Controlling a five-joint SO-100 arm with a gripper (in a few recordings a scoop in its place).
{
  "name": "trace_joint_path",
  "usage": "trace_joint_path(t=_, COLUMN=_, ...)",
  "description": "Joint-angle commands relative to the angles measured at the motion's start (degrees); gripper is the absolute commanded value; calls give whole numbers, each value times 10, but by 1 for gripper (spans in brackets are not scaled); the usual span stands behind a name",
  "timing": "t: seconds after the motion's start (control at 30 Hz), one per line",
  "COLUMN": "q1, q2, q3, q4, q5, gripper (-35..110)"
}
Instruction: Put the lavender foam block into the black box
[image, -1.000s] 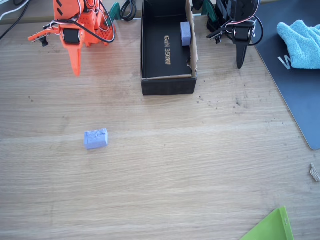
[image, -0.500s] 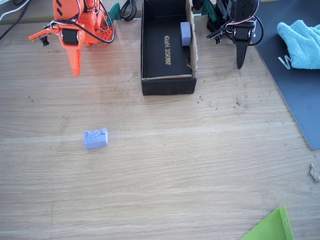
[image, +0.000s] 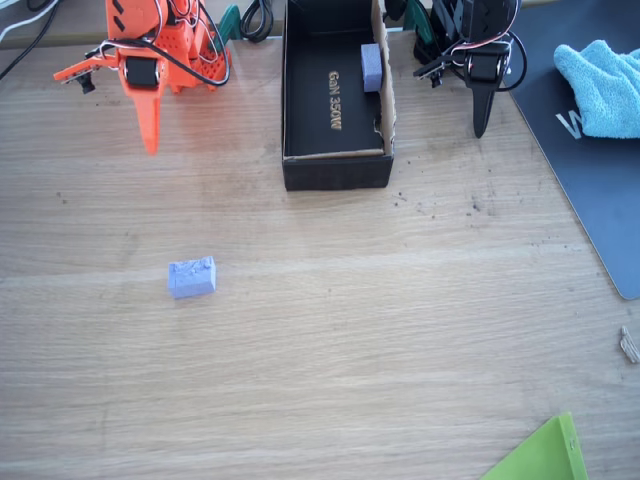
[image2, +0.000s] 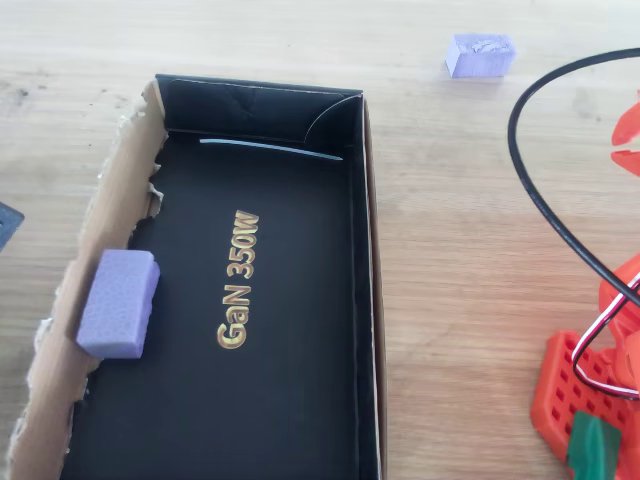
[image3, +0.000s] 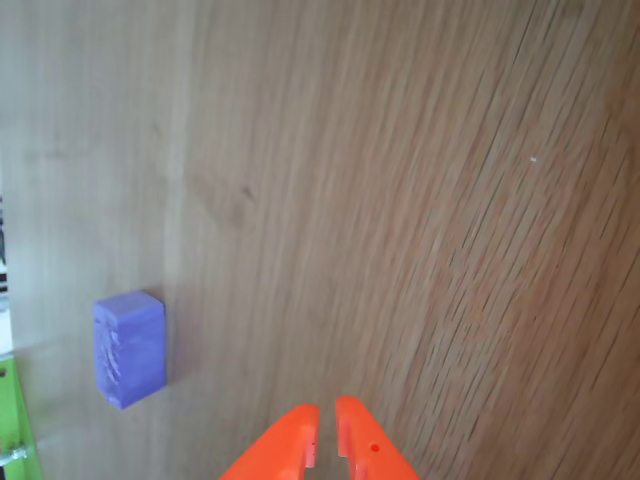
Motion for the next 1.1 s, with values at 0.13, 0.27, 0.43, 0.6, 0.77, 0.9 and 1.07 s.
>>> trace_joint_path(t=0.13, q1=13, q2=7, q3=1, q4=-3, q5=12, gripper=0)
trace_joint_path(t=0.27, q1=16, q2=7, q3=-1, q4=-1, q5=15, gripper=0)
trace_joint_path(t=0.43, q1=16, q2=7, q3=-47, q4=28, q5=17, gripper=0)
trace_joint_path(t=0.6, q1=4, q2=-22, q3=-122, q4=65, q5=22, gripper=0)
trace_joint_path(t=0.77, q1=-5, q2=-239, q3=-281, q4=62, q5=25, gripper=0)
trace_joint_path(t=0.9, q1=-6, q2=-358, q3=-396, q4=100, q5=25, gripper=0)
trace_joint_path(t=1.07, q1=-35, q2=-399, q3=-436, q4=120, q5=48, gripper=0)
